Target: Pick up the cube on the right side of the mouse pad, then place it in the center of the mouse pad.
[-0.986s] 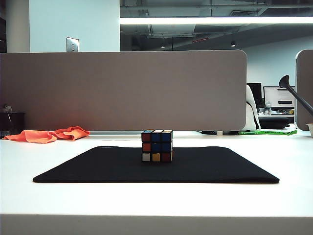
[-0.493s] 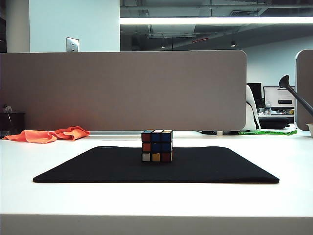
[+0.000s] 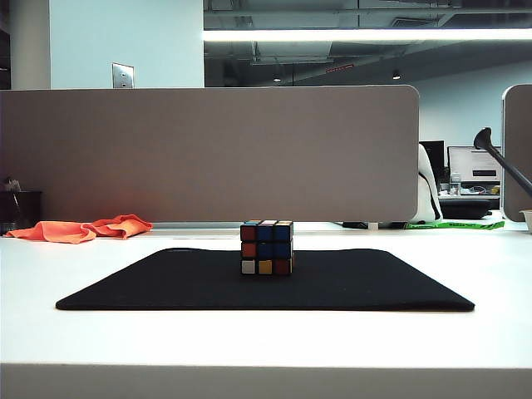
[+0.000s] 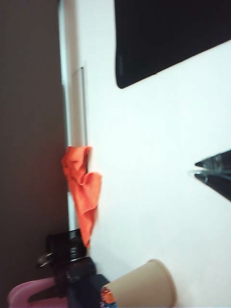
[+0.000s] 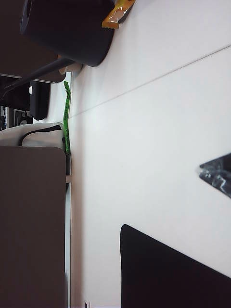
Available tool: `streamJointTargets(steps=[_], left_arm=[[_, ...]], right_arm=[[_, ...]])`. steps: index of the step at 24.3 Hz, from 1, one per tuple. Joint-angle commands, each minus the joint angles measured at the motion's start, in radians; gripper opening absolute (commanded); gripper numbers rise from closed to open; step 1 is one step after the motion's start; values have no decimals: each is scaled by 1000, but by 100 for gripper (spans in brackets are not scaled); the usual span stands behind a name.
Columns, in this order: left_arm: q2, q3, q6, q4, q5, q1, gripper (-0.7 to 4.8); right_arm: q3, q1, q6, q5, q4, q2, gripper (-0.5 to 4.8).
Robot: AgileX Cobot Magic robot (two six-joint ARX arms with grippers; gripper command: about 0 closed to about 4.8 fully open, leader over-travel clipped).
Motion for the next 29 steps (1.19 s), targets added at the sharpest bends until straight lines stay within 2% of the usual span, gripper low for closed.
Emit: streamJointTargets(steps=[1, 11, 20, 29], left_arm=[[1, 2, -28, 2, 2, 3, -6], [1, 3, -82, -11, 4, 5, -6], [1, 3, 35, 56, 5, 5, -6], [1, 3, 25, 57, 4, 5, -6]], right_arm=[[-2, 1, -3, -4, 10, -1, -5], [-2, 2, -2, -8, 10, -1, -5], [-2, 2, -3, -7, 10, -1, -5], [-2, 2, -8, -7, 10, -1, -5]])
